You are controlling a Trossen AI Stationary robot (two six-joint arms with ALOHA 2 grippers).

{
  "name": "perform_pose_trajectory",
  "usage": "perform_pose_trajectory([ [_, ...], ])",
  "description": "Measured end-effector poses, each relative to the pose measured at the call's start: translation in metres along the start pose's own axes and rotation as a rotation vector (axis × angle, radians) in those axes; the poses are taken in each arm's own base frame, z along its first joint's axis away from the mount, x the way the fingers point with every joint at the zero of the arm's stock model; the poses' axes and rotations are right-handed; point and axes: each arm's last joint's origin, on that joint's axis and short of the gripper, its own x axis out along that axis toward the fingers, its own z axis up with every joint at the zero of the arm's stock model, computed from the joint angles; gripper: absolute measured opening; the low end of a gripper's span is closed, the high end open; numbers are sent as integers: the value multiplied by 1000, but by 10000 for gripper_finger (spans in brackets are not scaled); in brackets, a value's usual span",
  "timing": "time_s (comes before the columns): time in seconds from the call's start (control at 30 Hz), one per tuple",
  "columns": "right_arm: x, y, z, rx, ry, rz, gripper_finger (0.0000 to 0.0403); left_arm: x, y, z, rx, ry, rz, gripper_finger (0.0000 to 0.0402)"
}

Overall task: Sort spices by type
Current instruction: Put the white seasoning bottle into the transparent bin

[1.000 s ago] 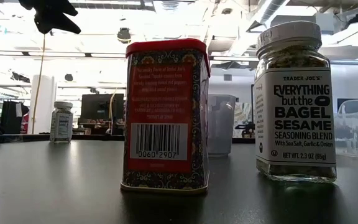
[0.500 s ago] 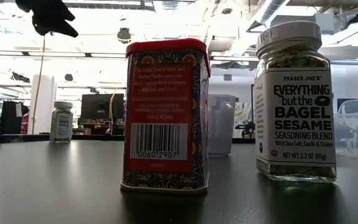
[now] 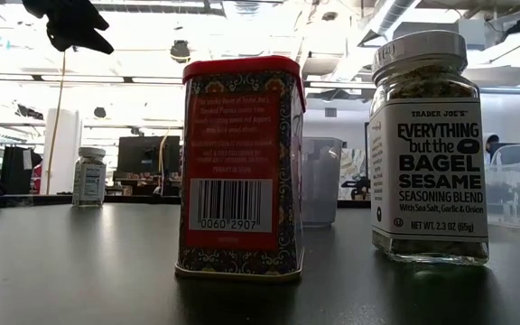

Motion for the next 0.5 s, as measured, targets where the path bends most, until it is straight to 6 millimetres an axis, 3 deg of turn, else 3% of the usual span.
perform_pose_trajectory([
  [0.17,-43,-3,11,-114,0,43,217,0,0,0,0,0,0,231],
  [0.33,-83,-34,30,-197,-5,-49,217,0,0,0,0,0,0,231],
  [0.5,-105,-67,52,-344,-22,-106,217,0,0,0,20,0,0,231],
])
